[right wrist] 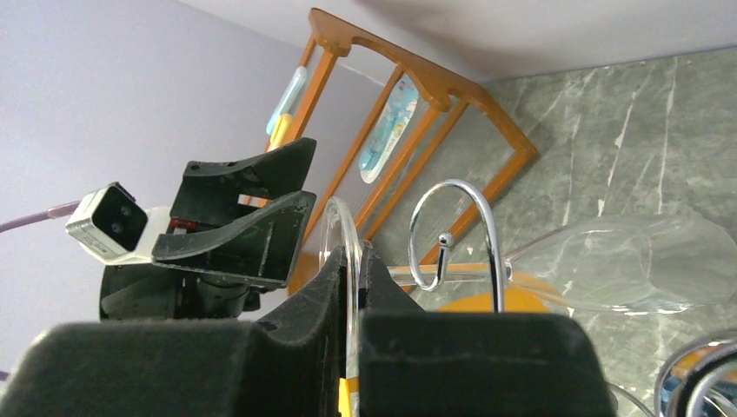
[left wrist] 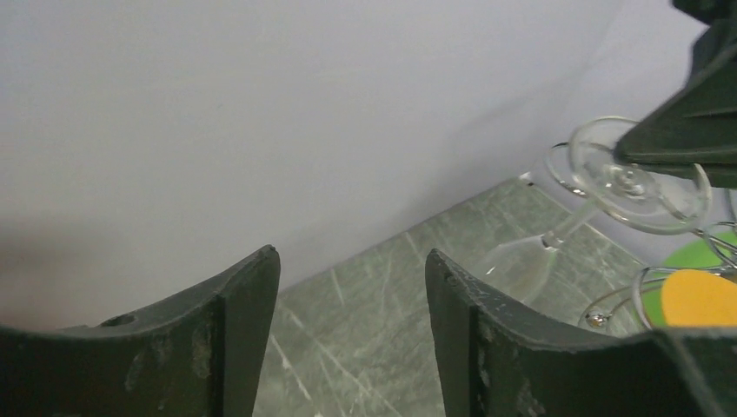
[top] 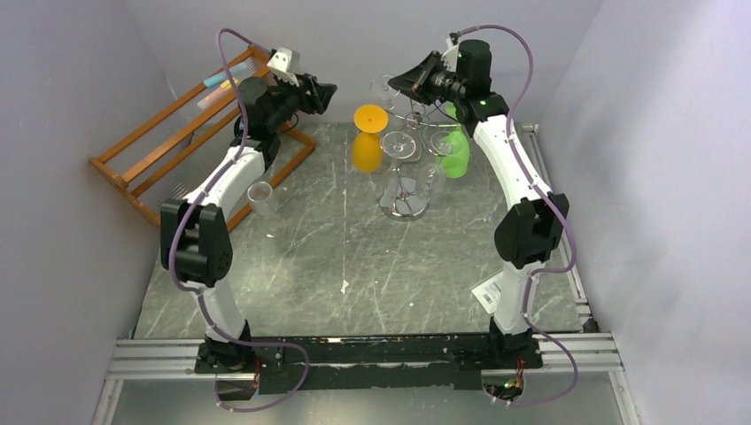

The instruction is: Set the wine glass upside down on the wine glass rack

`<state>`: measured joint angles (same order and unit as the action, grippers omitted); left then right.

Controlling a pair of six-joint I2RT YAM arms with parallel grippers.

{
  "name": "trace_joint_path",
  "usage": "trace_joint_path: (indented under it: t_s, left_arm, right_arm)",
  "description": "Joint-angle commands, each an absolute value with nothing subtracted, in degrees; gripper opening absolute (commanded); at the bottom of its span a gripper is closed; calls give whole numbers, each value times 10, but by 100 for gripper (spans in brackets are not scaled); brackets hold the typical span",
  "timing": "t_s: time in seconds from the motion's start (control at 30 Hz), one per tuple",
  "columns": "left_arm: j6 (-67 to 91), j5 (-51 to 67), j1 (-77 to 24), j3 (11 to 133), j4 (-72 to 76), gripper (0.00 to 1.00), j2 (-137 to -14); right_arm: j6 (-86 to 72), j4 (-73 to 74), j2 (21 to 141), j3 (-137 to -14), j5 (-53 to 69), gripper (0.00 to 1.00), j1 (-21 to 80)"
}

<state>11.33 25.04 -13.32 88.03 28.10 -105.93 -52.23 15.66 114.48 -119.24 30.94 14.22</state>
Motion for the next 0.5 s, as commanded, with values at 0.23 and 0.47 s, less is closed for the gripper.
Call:
trace_joint_path:
  t_s: [0.23,0.47]
  left_arm:
    - [98,110,-133,878,69,72,-990]
    - [120,84,-133,846,33,74,-953]
  right_arm:
    - [-513,160,1100,-1187,265,0,125]
    - [-518,143,1080,-1165,262,0,118]
